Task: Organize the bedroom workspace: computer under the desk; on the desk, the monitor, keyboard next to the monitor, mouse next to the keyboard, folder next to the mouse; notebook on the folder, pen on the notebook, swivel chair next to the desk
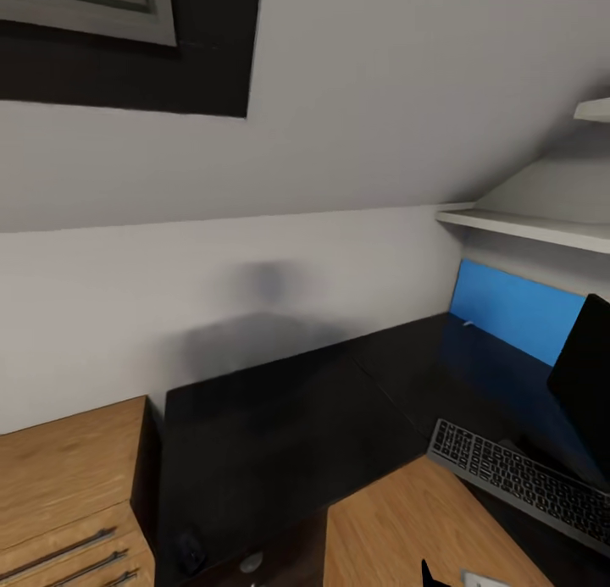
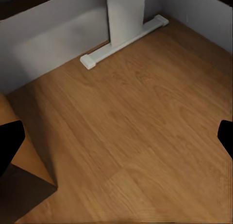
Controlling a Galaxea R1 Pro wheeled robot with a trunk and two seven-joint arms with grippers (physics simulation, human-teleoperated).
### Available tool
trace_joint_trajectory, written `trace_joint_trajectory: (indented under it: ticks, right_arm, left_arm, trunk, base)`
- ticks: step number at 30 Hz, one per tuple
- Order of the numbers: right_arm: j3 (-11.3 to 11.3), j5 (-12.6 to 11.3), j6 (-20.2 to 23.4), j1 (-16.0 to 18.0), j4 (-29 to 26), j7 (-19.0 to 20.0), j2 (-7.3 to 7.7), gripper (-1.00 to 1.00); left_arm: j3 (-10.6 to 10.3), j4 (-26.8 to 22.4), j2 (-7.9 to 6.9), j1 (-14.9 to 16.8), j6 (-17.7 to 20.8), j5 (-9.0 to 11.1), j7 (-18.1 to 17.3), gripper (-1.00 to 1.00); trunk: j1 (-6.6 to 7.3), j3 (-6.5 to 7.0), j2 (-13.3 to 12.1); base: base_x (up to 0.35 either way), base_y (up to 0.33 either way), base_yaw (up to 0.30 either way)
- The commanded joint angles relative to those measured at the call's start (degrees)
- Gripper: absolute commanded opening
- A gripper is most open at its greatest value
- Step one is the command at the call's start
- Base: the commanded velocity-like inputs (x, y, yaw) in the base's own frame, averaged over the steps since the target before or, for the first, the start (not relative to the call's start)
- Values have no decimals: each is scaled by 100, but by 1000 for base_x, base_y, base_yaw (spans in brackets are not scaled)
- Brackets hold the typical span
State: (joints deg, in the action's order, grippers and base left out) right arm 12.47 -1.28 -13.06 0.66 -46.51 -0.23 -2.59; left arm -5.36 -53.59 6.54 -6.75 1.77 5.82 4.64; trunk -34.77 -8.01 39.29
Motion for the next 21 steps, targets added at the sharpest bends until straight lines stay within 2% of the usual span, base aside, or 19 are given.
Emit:
trace_joint_trajectory:
  ticks: [1,21]
  right_arm:
    - [8,-13,-18,5,8,-1,-4,100]
    - [10,-4,-21,5,11,-11,11,100]
  left_arm:
    - [-18,-14,-4,-2,18,60,37,100]
    - [-18,-11,-4,-2,16,60,29,100]
  trunk:
    - [-2,-10,8]
    - [-2,-54,8]
  base:
    - [0,0,-296]
    - [0,0,-283]
